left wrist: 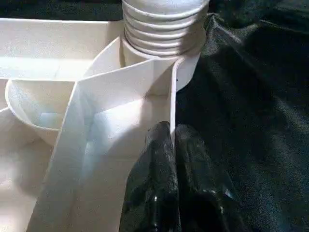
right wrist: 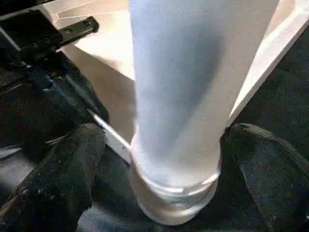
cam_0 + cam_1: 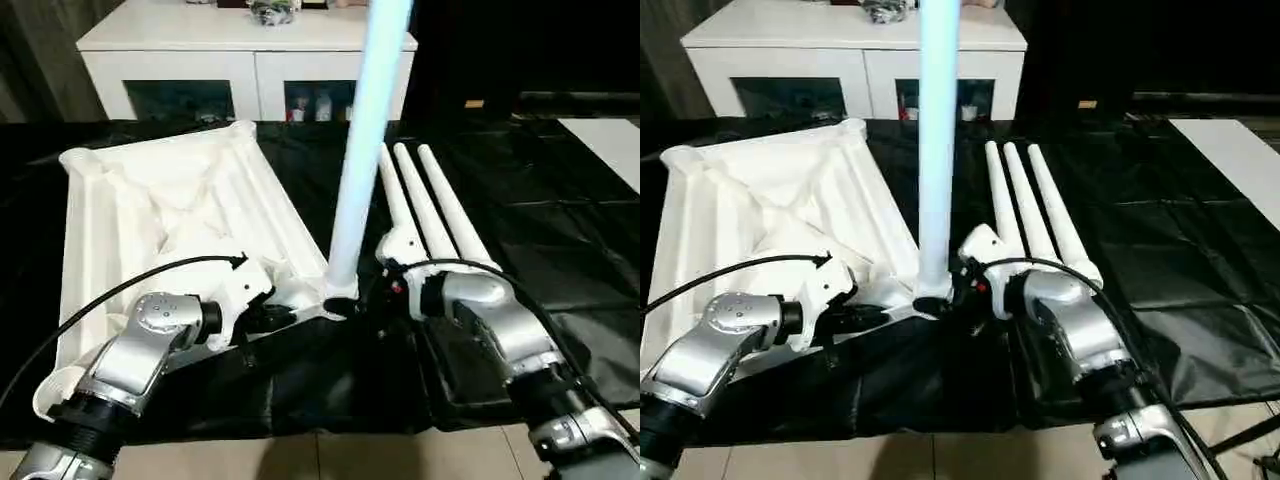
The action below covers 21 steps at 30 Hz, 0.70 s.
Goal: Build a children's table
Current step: Rotate leg to tighten
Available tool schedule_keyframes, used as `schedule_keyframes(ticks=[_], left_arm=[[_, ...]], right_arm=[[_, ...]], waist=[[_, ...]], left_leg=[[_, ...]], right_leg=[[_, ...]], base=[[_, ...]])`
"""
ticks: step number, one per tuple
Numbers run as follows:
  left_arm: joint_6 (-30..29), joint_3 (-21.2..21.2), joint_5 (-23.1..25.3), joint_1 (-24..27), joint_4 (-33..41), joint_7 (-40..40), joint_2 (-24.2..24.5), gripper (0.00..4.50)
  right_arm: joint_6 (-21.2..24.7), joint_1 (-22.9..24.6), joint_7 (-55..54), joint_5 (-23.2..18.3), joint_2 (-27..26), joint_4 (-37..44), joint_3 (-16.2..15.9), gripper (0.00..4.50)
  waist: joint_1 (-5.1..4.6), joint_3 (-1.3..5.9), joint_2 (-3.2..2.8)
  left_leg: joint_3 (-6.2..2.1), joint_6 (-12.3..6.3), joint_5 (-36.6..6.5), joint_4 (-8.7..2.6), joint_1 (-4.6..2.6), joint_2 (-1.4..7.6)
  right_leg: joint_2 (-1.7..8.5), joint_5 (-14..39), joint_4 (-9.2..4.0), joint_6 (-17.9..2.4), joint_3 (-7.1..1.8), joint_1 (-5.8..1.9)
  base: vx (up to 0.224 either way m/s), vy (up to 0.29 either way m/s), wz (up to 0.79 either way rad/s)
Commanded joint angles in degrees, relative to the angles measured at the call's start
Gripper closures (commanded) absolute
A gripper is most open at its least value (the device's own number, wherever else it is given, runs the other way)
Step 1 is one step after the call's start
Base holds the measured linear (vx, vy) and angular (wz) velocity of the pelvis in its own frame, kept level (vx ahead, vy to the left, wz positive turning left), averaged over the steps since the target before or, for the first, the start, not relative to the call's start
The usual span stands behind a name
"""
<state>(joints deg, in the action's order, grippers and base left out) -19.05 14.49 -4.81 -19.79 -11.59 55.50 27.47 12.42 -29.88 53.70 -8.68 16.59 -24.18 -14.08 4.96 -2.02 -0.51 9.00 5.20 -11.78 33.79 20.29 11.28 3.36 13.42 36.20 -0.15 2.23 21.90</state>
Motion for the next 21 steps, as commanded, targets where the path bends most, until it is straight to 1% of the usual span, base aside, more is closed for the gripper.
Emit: schedule_keyframes(ticks=[1,2,3,7,8,9,10,11,12,13,15,16,17,21], left_arm=[[-0.19,0.85,-0.72,0.86,1.06,0.77,-0.74,4.48],[-0.28,0.86,-0.69,0.87,1.14,0.74,-0.76,4.48],[-0.38,0.88,-0.68,0.9,1.26,0.7,-0.75,4.48],[-0.54,0.93,-0.67,0.88,1.35,0.76,-0.59,4.48],[-0.55,0.93,-0.67,0.88,1.37,0.77,-0.56,4.5],[-0.57,0.9,-0.69,0.89,1.38,0.78,-0.55,4.5],[-0.63,0.9,-0.67,0.89,1.44,0.76,-0.57,4.5],[-0.69,0.92,-0.67,0.9,1.5,0.76,-0.59,4.5],[-0.7,0.92,-0.67,0.9,1.51,0.76,-0.59,4.5],[-0.78,0.93,-0.69,0.91,1.57,0.8,-0.61,4.5],[-0.82,0.92,-0.73,0.93,1.58,0.85,-0.62,4.5],[-0.84,0.93,-0.73,0.93,1.56,0.86,-0.62,4.5],[-0.85,0.94,-0.72,0.95,1.55,0.88,-0.6,4.5],[-0.84,1.03,-0.67,1.1,1.53,1.05,-0.43,4.5]], right_arm=[[-1.45,-0.97,-0.14,0.85,-0.24,-1.61,-0.57,0.0],[-1.75,-1.22,-0.2,1.11,-0.37,-2.23,-0.74,0.0],[-2.15,-1.45,-0.15,1.45,-0.48,-2.86,-0.88,0.0],[-3.4,-2.19,-0.06,2.31,-1.11,-4.99,-1.41,0.0],[-3.57,-2.3,-0.02,2.36,-1.22,-5.3,-1.4,0.3],[-3.84,-2.56,-0.06,2.45,-1.46,-5.87,-1.37,0.38],[-4.17,-2.88,-0.18,2.49,-1.79,-6.67,-1.14,0.38],[-4.37,-3.07,-0.18,2.5,-1.96,-7.12,-1.02,0.43],[-4.42,-3.11,-0.18,2.51,-1.99,-7.22,-1.0,0.57],[-4.77,-3.41,-0.22,2.49,-2.25,-8.02,-0.85,0.8],[-5.17,-3.69,-0.23,2.54,-2.48,-8.79,-0.75,0.83],[-5.18,-3.74,-0.18,2.54,-2.55,-8.98,-0.72,1.02],[-5.26,-3.78,-0.14,2.58,-2.6,-9.13,-0.7,1.02],[-5.86,-4.0,-0.01,2.96,-2.92,-10.29,-0.55,1.4]], waist=[[-0.22,3.28,-0.31],[-0.23,3.28,-0.1],[-0.16,3.31,-0.24],[-0.24,3.28,-0.23],[-0.25,3.28,-0.24],[-0.26,3.28,-0.22],[-0.25,3.31,-0.05],[-0.2,3.32,-0.19],[-0.2,3.32,-0.19],[-0.24,3.37,-0.23],[-0.27,3.33,-0.25],[-0.27,3.31,-0.2],[-0.25,3.35,-0.24],[-0.25,3.33,-0.26]], left_leg=[[0.12,-2.4,-2.9,-3.32,-0.2,1.41],[0.13,-2.47,-2.73,-3.34,-0.14,1.41],[0.11,-2.56,-2.49,-3.32,-0.15,1.41],[0.12,-2.7,-2.3,-3.29,-0.11,1.37],[0.13,-2.73,-2.81,-3.31,-0.15,1.42],[0.13,-2.74,-2.89,-3.32,-0.15,1.42],[0.17,-2.87,-2.64,-3.28,-0.16,1.42],[0.14,-2.98,-2.43,-3.29,-0.16,1.45],[0.14,-2.98,-2.43,-3.29,-0.16,1.45],[0.12,-3.07,-2.07,-3.27,-0.15,1.45],[0.15,-3.05,-2.35,-3.27,-0.19,1.44],[0.17,-3.03,-2.43,-3.26,-0.16,1.42],[0.15,-3.07,-2.29,-3.27,-0.18,1.44],[0.17,-3.03,-2.65,-3.31,-0.2,1.49]], right_leg=[[3.68,-9.69,-3.01,-15.74,-2.23,-2.9],[3.69,-9.88,-2.99,-15.71,-2.24,-2.98],[3.72,-10.1,-2.94,-15.67,-2.24,-2.97],[3.66,-10.37,-2.89,-15.71,-2.2,-2.98],[3.73,-9.8,-2.94,-15.73,-2.21,-2.9],[3.72,-9.66,-2.94,-15.72,-2.21,-2.92],[3.71,-9.96,-2.92,-15.75,-2.26,-2.95],[3.73,-10.13,-2.86,-15.82,-2.23,-2.91],[3.73,-10.13,-2.86,-15.82,-2.23,-2.91],[3.72,-10.51,-2.8,-15.9,-2.21,-2.93],[3.69,-10.28,-2.87,-16.05,-2.18,-2.88],[3.67,-10.2,-2.88,-16.01,-2.2,-2.9],[3.69,-10.28,-2.84,-16.02,-2.19,-2.93],[3.76,-9.94,-2.87,-16.07,-2.18,-2.87]], base=[[0.0,0.0,0.0],[0.0,0.0,0.0],[0.0,0.0,0.0],[0.0,0.0,0.0],[0.0,0.0,0.0],[0.0,0.0,0.0],[0.0,0.0,0.0],[0.0,0.0,0.0],[0.0,0.0,0.0],[0.0,0.0,0.0],[0.0,0.0,0.0],[0.0,0.0,0.0],[0.0,0.0,0.0],[0.0,0.0,0.0]])
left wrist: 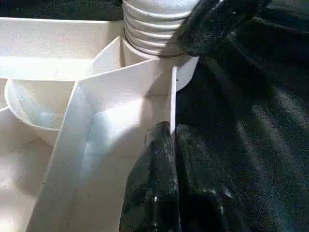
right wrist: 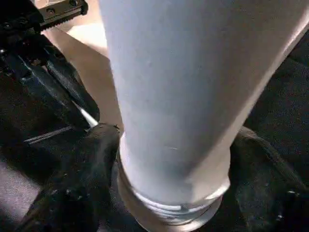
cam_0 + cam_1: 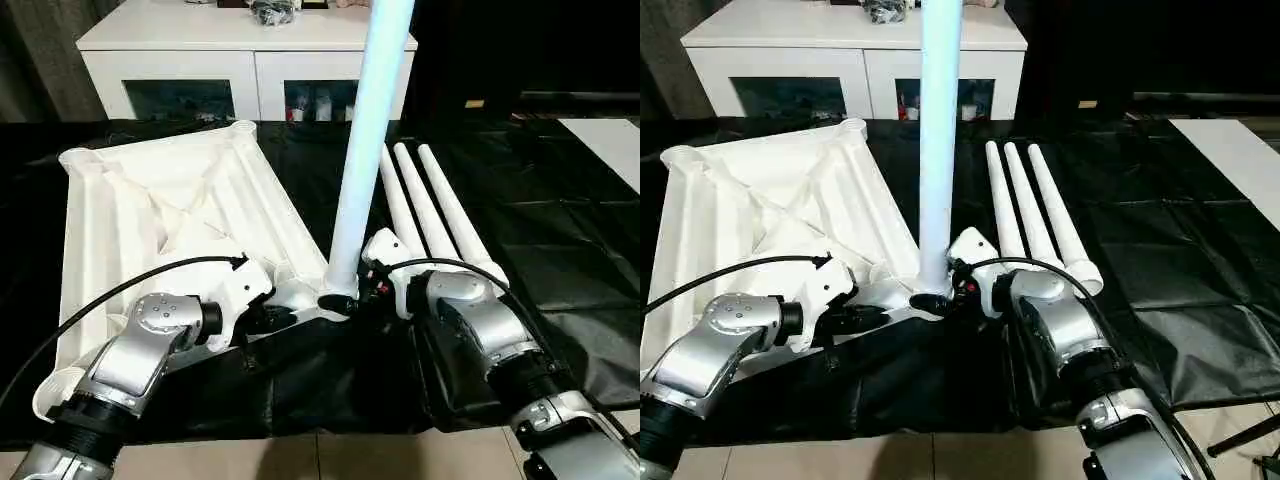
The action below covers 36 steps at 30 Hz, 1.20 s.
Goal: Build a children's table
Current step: Rotate leg to tighten
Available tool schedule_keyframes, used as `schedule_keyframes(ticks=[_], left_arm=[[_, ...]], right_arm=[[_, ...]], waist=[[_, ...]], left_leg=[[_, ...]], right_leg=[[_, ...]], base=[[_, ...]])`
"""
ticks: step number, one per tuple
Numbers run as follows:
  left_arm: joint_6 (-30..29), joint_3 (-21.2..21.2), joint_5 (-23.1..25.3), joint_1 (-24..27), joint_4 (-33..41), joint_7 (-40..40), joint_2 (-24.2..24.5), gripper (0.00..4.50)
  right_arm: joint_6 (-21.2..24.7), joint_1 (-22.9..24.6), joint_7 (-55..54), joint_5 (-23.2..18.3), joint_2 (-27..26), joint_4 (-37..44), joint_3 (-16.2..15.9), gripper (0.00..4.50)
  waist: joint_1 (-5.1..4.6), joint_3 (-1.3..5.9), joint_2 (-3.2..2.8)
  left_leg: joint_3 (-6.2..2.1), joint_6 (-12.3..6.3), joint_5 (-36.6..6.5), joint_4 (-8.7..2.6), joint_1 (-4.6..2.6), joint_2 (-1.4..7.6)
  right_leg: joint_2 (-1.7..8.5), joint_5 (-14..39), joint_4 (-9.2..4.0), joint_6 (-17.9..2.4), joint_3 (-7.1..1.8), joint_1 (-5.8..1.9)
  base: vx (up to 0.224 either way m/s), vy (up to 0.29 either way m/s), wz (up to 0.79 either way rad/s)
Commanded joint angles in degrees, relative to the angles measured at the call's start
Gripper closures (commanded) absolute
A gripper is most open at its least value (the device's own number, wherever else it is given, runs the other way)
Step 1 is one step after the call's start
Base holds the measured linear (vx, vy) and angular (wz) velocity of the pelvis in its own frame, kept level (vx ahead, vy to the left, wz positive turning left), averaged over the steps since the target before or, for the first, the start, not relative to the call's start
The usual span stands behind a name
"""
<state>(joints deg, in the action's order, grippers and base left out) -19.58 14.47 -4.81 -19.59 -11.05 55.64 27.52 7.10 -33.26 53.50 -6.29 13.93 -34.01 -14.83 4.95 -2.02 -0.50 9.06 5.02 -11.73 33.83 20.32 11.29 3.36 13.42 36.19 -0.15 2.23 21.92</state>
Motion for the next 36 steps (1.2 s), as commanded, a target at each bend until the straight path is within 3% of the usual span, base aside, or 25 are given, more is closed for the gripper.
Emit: schedule_keyframes(ticks=[1,11,13,19,23,27,31,32,33,36], left_arm=[[-0.31,1.05,-0.65,0.94,0.99,0.95,-0.42,4.5],[-0.77,1.45,-0.09,1.49,0.92,0.92,0.0,4.5],[-1.89,1.22,0.36,1.16,0.52,-0.92,-0.85,4.5],[-7.29,-1.67,1.41,-2.86,-3.25,-13.49,-9.01,4.5],[-9.55,-3.6,3.12,-6.02,-6.12,-23.11,-14.41,4.5],[-10.71,-3.75,5.84,-8.09,-8.05,-30.04,-17.87,4.5],[-10.99,-2.82,7.59,-8.62,-8.98,-31.86,-18.6,4.5],[-11.01,-2.49,7.86,-8.59,-8.99,-31.83,-18.5,4.5],[-11.07,-2.09,8.03,-8.41,-8.75,-31.37,-18.15,4.5],[-11.31,0.09,8.42,-6.77,-6.67,-27.2,-15.17,4.5]], right_arm=[[-0.7,-0.67,0.19,0.64,-0.33,-0.77,0.28,1.52],[-1.48,-0.61,-1.22,1.65,-1.0,-3.53,0.11,1.77],[-1.16,-0.43,-3.33,1.97,-1.73,-4.36,0.53,1.78],[3.63,0.25,-22.19,1.67,-8.63,-7.69,5.95,1.78],[6.09,0.12,-35.09,1.1,-13.96,-9.25,9.61,1.78],[5.78,-0.65,-45.55,2.24,-18.7,-11.1,11.12,1.78],[4.21,-1.38,-44.92,1.99,-20.8,-12.12,11.05,1.78],[3.92,-1.38,-43.84,2.09,-20.93,-11.75,10.7,1.43],[3.82,-1.26,-42.65,2.28,-20.76,-11.04,10.26,1.43],[3.55,-0.69,-37.63,2.26,-18.78,-7.43,8.78,1.06]], waist=[[-0.26,3.32,-0.23],[-0.29,3.27,-0.29],[-0.41,3.19,-0.07],[-1.25,2.67,0.01],[-1.48,2.83,-0.14],[-1.49,3.03,-0.19],[-1.41,2.91,-0.23],[-1.41,2.91,-0.23],[-1.45,2.8,0.05],[-1.39,2.83,-0.1]], left_leg=[[0.12,-2.86,-2.72,-3.32,-0.21,1.47],[0.14,-2.98,-3.1,-3.39,-0.23,1.53],[0.15,-2.74,-3.56,-3.47,-0.2,1.52],[0.09,0.37,-7.85,-4.18,-0.47,1.53],[0.05,0.95,-7.8,-4.12,-0.54,1.43],[0.09,0.94,-6.03,-3.95,-0.37,1.28],[0.01,0.64,-7.17,-4.1,-0.17,1.28],[0.01,0.64,-7.17,-4.1,-0.17,1.28],[0.04,0.51,-7.76,-4.19,-0.13,1.28],[-0.08,0.25,-8.01,-4.24,0.03,1.36]], right_leg=[[3.71,-9.91,-2.87,-16.06,-2.17,-2.92],[3.77,-9.04,-2.92,-16.09,-2.18,-2.82],[3.76,-8.37,-3.0,-15.98,-2.21,-2.87],[3.98,1.27,-4.02,-14.19,-2.4,-2.64],[3.99,2.22,-4.23,-13.2,-2.5,-2.49],[3.84,-1.46,-3.98,-12.69,-2.48,-2.52],[3.91,-1.19,-4.12,-11.77,-2.4,-2.56],[3.91,-1.19,-4.12,-11.77,-2.4,-2.56],[3.87,-0.22,-4.24,-11.38,-2.41,-2.54],[3.9,-0.14,-4.18,-10.93,-2.4,-2.64]], base=[[0.0,0.0,0.0],[0.0,0.0,0.0],[0.0,0.0,0.0],[0.0,0.0,0.0],[0.0,0.0,0.0],[0.0,0.0,0.0],[0.0,0.0,0.0],[0.0,0.0,0.0],[0.0,0.0,0.0],[0.0,0.0,0.0]])
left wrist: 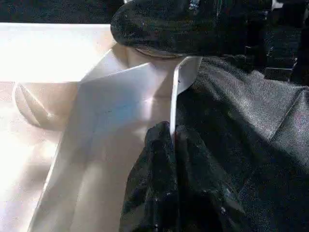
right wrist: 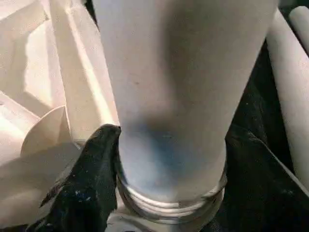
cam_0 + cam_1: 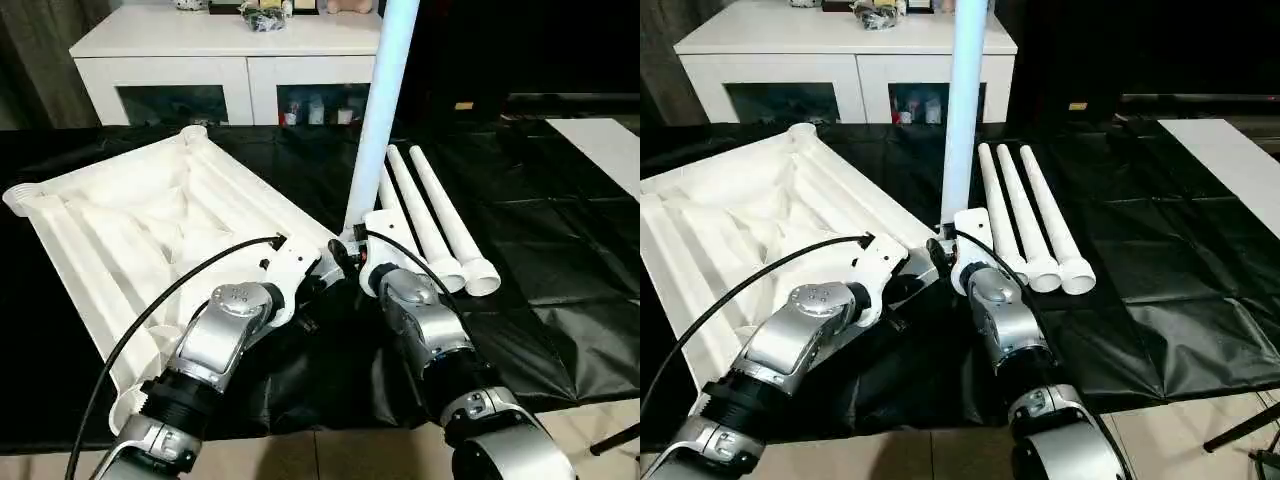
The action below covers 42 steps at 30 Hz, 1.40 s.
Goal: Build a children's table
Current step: Rotate leg to tighten
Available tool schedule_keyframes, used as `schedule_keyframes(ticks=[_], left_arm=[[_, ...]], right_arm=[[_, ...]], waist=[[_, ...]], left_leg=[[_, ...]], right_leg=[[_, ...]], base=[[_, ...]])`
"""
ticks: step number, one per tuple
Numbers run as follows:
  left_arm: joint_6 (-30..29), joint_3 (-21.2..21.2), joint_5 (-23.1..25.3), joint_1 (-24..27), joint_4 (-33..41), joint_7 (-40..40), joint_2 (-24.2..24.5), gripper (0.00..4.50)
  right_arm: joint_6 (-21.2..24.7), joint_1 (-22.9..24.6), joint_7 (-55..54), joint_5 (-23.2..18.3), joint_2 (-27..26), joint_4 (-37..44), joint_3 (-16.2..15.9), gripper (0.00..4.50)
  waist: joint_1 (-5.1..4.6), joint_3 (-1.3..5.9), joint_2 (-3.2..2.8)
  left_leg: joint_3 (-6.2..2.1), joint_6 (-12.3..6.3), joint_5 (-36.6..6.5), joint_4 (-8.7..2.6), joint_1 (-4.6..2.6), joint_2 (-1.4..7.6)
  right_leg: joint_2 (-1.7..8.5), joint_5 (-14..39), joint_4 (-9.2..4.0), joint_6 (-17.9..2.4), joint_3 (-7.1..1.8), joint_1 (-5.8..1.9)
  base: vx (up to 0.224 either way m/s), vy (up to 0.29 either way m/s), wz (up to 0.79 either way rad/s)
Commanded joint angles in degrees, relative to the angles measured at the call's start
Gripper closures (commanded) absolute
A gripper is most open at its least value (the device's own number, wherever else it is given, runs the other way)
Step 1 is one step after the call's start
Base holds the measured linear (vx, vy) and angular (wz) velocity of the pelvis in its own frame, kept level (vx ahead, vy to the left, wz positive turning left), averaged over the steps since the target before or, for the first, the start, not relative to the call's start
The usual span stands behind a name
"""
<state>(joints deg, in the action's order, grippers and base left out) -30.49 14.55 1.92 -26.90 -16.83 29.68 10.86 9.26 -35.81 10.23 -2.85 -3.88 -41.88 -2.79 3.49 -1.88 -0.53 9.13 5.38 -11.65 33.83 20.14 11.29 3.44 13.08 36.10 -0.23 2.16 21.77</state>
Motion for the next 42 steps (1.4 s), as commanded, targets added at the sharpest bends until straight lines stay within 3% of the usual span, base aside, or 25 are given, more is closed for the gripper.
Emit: schedule_keyframes(ticks=[1,3,6,8,12,14,15,21,30,42], left_arm=[[-0.4,0.01,1.69,0.54,-0.89,-1.24,1.48,4.5],[-0.54,0.68,1.74,1.41,0.15,1.07,3.1,4.5],[-0.51,2.17,0.83,3.69,3.16,7.88,7.27,4.5],[1.33,3.14,-0.08,5.23,5.27,12.69,10.46,4.5],[3.15,3.72,-2.1,6.87,7.59,17.24,13.97,4.5],[3.44,3.81,-2.88,7.36,8.43,19.03,14.9,4.5],[4.26,4.22,-4.79,8.75,11.19,24.35,17.44,4.5],[3.64,4.46,-6.0,9.49,13.17,27.39,19.47,4.5],[3.5,4.14,-6.2,9.65,13.59,27.7,19.81,4.5],[3.38,4.34,-6.35,9.6,13.06,27.95,19.9,4.5]], right_arm=[[1.39,1.86,5.64,-1.18,-0.97,0.43,-3.26,0.99],[2.35,2.02,8.8,-1.37,0.57,2.5,-4.2,0.81],[5.31,2.89,19.73,-0.97,6.58,7.82,-8.26,0.69],[4.95,3.97,27.3,-0.61,11.42,11.15,-10.56,0.69],[3.9,5.63,35.93,-0.41,16.36,14.5,-11.9,0.69],[3.4,6.02,37.85,-0.63,17.52,15.16,-12.18,0.69],[2.97,6.62,41.68,-1.64,20.02,16.48,-13.05,0.69],[2.43,6.05,43.23,-2.37,19.78,15.74,-12.91,0.69],[0.24,4.7,42.24,-2.56,17.1,11.48,-12.03,0.69],[-1.27,4.09,41.03,-2.74,15.52,8.53,-10.71,1.71]], waist=[[-0.2,2.65,0.01],[-0.53,2.59,0.08],[-1.02,2.55,0.01],[-0.87,2.62,-0.14],[-0.58,2.72,-0.1],[-0.52,2.61,-0.07],[-0.22,2.58,-0.04],[0.08,2.45,-0.13],[0.24,2.69,-0.07],[0.18,2.75,-0.14]], left_leg=[[-0.23,-0.21,-7.52,-4.31,0.47,1.32],[-0.28,-0.23,-7.95,-4.38,0.47,1.34],[-0.3,-1.05,-7.56,-4.27,0.69,1.45],[-0.08,-1.72,-6.74,-4.0,0.46,1.52],[0.08,-2.77,-4.55,-3.8,0.37,1.58],[0.09,-2.86,-5.19,-3.85,0.34,1.6],[0.06,-2.68,-6.26,-3.9,0.18,1.65],[0.32,-2.04,-7.92,-4.13,-0.15,1.82],[0.42,-1.81,-5.57,-3.95,-0.05,1.63],[0.4,-1.91,-5.56,-3.92,-0.06,1.65]], right_leg=[[3.83,-0.67,-3.99,-10.83,-2.31,-2.65],[3.85,0.85,-4.22,-10.91,-2.14,-2.7],[3.87,0.48,-4.16,-11.34,-2.22,-2.82],[3.84,-1.44,-4.13,-12.18,-2.25,-2.62],[3.61,-5.99,-3.64,-14.31,-2.12,-2.56],[3.65,-5.2,-3.71,-14.55,-2.11,-2.54],[3.74,-3.57,-3.83,-14.64,-2.13,-2.55],[3.74,-0.65,-3.93,-14.94,-2.22,-2.12],[3.7,-4.13,-3.56,-14.83,-2.19,-2.32],[3.69,-3.93,-3.52,-14.8,-2.16,-2.4]], base=[[0.0,0.0,0.0],[0.0,0.0,0.0],[0.0,0.0,0.0],[0.0,0.0,0.0],[0.0,0.0,0.0],[0.0,0.0,0.0],[0.0,0.0,0.0],[0.0,0.0,0.0],[0.0,0.0,0.0],[0.0,0.0,0.0]])
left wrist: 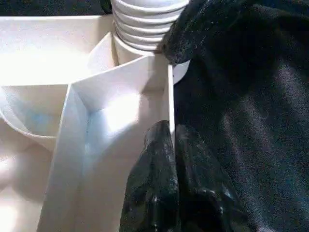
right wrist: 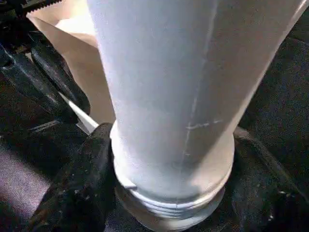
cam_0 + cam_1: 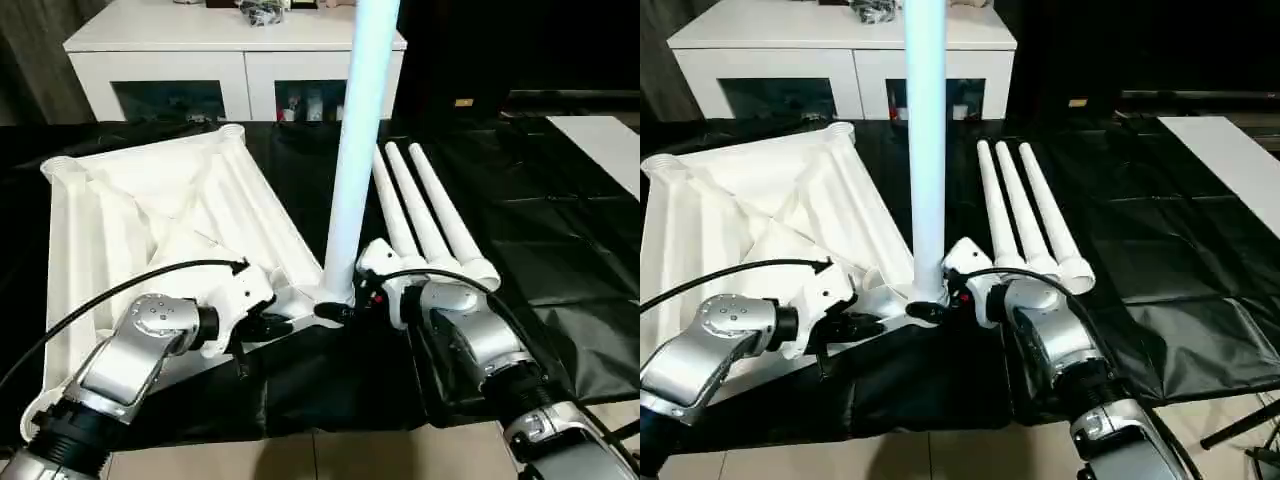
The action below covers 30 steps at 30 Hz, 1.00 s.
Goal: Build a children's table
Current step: Rotate leg to tighten
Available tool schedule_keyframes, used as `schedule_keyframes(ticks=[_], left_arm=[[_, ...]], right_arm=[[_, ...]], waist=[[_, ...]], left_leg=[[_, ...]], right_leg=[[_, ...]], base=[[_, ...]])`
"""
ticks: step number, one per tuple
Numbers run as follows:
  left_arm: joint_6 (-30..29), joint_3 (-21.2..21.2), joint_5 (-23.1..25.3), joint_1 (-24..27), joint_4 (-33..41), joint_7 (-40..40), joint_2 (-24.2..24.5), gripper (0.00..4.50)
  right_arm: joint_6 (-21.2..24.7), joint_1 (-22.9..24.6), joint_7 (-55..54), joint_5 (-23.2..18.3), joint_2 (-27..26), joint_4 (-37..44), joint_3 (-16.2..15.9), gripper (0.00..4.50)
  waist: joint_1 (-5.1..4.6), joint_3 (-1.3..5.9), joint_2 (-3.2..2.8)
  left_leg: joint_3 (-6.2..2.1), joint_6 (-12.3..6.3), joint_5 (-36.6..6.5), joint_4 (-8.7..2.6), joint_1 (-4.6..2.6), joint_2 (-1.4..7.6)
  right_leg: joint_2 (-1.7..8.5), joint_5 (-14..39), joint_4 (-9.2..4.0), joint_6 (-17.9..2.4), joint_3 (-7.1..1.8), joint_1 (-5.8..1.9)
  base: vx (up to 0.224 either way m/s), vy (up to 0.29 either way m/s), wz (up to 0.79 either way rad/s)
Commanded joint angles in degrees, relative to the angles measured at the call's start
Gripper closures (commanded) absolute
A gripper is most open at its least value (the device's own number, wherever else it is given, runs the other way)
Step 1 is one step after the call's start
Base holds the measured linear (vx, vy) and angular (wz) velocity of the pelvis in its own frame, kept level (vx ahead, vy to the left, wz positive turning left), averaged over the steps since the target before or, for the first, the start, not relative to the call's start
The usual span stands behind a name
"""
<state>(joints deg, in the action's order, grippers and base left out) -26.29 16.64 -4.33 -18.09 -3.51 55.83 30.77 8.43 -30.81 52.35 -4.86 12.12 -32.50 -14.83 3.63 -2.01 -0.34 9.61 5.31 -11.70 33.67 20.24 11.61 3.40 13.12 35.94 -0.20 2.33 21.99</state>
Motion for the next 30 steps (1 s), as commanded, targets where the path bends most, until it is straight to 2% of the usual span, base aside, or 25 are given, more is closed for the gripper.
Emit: schedule_keyframes(ticks=[1,4,5,9,11,12,14,15,17,19,21,23,24,26,28,30], left_arm=[[-0.79,2.27,-0.1,0.72,-0.51,1.78,-0.12,4.5],[-1.03,1.28,-0.05,0.19,-2.71,-1.48,-2.82,4.5],[-1.01,0.88,0.4,-0.28,-3.98,-3.53,-4.16,4.5],[-1.9,0.11,2.7,-2.94,-9.08,-12.28,-10.01,4.5],[-2.04,-0.16,3.0,-3.58,-10.21,-14.07,-11.32,4.5],[-2.43,-1.05,3.85,-5.45,-13.54,-19.71,-15.26,4.5],[-2.98,-1.61,4.06,-6.28,-14.96,-22.04,-16.96,4.5],[-3.25,-3.49,4.63,-8.22,-18.26,-27.72,-20.26,4.5],[-2.69,-5.21,5.36,-10.26,-21.42,-32.85,-22.58,4.5],[-1.93,-4.96,6.41,-11.01,-22.07,-34.3,-22.64,4.5],[-1.31,-4.63,6.84,-11.26,-22.0,-33.7,-22.48,4.5],[-0.7,-3.95,7.32,-10.75,-20.92,-31.52,-21.56,4.5],[-1.04,-3.87,7.13,-10.25,-20.09,-30.34,-21.09,4.5],[-1.38,-3.59,6.75,-9.0,-18.36,-27.77,-19.7,4.5],[-1.48,-3.1,6.32,-7.87,-16.79,-25.48,-18.32,4.5],[-0.43,-2.16,5.64,-6.48,-14.77,-21.93,-16.45,4.5]], right_arm=[[-0.56,-0.86,-1.77,-0.97,-1.02,-1.21,1.8,1.78],[-0.57,0.01,-7.42,-1.92,-4.35,-2.31,4.21,1.79],[-0.33,0.33,-9.65,-2.04,-5.5,-2.59,4.86,1.8],[-0.21,1.86,-18.03,-1.78,-10.49,-2.8,6.09,1.8],[-0.17,1.8,-20.04,-2.0,-11.71,-3.27,6.72,1.8],[-0.26,0.99,-26.04,-2.1,-15.1,-5.21,8.34,1.8],[-0.58,0.38,-28.87,-1.7,-16.46,-6.36,8.95,1.8],[-1.24,-1.15,-35.35,-0.81,-19.05,-8.94,10.37,1.8],[-2.62,-2.67,-40.5,1.03,-20.83,-11.17,10.48,1.8],[-2.33,-3.25,-41.58,1.76,-21.13,-11.69,10.27,1.8],[-2.5,-3.43,-40.73,1.58,-21.14,-11.57,10.33,1.8],[-2.69,-3.04,-37.76,0.98,-20.88,-10.66,10.69,1.25],[-2.98,-2.67,-35.82,0.67,-20.48,-9.88,10.6,1.25],[-2.29,-2.29,-31.79,0.23,-19.2,-8.41,10.06,1.01],[-0.67,-2.05,-28.22,-0.71,-17.83,-6.89,9.42,0.88],[1.14,-1.77,-24.05,-0.43,-15.01,-4.89,7.55,0.67]], waist=[[-0.05,2.84,-0.36],[-0.22,2.65,-0.3],[-0.2,2.54,-0.35],[-0.18,2.52,-0.29],[-0.13,2.55,-0.25],[-0.25,2.36,-0.31],[-0.07,2.38,-0.37],[-0.22,2.38,-0.45],[-0.08,2.52,-0.32],[0.02,2.58,-0.29],[0.13,2.84,-0.27],[0.2,2.88,-0.32],[0.23,2.9,-0.3],[0.16,2.83,-0.34],[-0.45,2.66,-0.29],[-1.04,2.68,-0.25]], left_leg=[[-0.08,-1.77,-5.7,-3.78,-0.14,1.31],[-0.03,-1.43,-6.96,-3.92,-0.13,1.31],[-0.06,-0.72,-7.91,-4.04,-0.23,1.35],[-0.08,0.58,-9.7,-4.2,-0.48,1.34],[-0.18,0.84,-9.77,-4.33,-0.45,1.43],[-0.01,1.03,-10.28,-4.35,-0.47,1.3],[-0.03,1.75,-12.1,-4.4,-0.98,1.32],[0.02,1.81,-12.17,-4.39,-0.76,1.21],[-0.13,2.08,-12.18,-4.42,-0.74,1.19],[-0.15,1.6,-11.03,-4.38,-0.38,1.19],[-0.1,0.59,-8.17,-4.16,-0.14,1.05],[-0.06,-0.12,-6.91,-4.05,0.05,1.07],[-0.11,-0.4,-6.55,-4.08,0.09,1.08],[-0.13,-0.79,-7.22,-4.13,0.27,1.11],[-0.42,-1.0,-8.3,-4.48,0.77,1.08],[-0.61,-0.84,-8.64,-4.51,0.87,1.2]], right_leg=[[3.7,-3.99,-3.35,-14.97,-2.33,-2.57],[3.82,-1.84,-3.57,-14.96,-2.41,-2.49],[3.85,0.17,-3.76,-14.69,-2.45,-2.38],[3.86,3.42,-4.15,-13.35,-2.6,-2.22],[3.95,3.97,-4.18,-12.97,-2.6,-2.28],[3.85,4.78,-4.47,-12.75,-2.72,-1.93],[3.93,7.33,-4.78,-12.41,-2.72,-1.66],[3.85,7.68,-4.76,-12.14,-2.8,-1.62],[3.92,7.99,-4.79,-11.21,-2.77,-1.75],[3.96,6.27,-4.65,-10.75,-2.74,-2.01],[3.84,2.03,-4.23,-10.38,-2.64,-2.21],[3.86,-0.51,-4.06,-10.54,-2.62,-2.35],[3.84,-1.29,-3.96,-10.59,-2.55,-2.44],[3.93,-1.05,-4.06,-10.72,-2.49,-2.55],[3.87,0.97,-4.12,-10.42,-2.3,-2.93],[3.93,2.39,-4.24,-10.53,-2.14,-3.06]], base=[[0.0,0.0,0.0],[0.0,0.0,0.0],[0.0,0.0,0.0],[0.0,0.0,0.0],[0.0,0.0,0.0],[0.0,0.0,0.0],[0.0,0.0,0.0],[0.0,0.0,0.0],[0.0,0.0,0.0],[0.0,0.0,0.0],[0.0,0.0,0.0],[0.0,0.0,0.0],[0.0,0.0,0.0],[0.0,0.0,0.0],[0.0,0.0,0.0],[0.0,0.0,0.0]])
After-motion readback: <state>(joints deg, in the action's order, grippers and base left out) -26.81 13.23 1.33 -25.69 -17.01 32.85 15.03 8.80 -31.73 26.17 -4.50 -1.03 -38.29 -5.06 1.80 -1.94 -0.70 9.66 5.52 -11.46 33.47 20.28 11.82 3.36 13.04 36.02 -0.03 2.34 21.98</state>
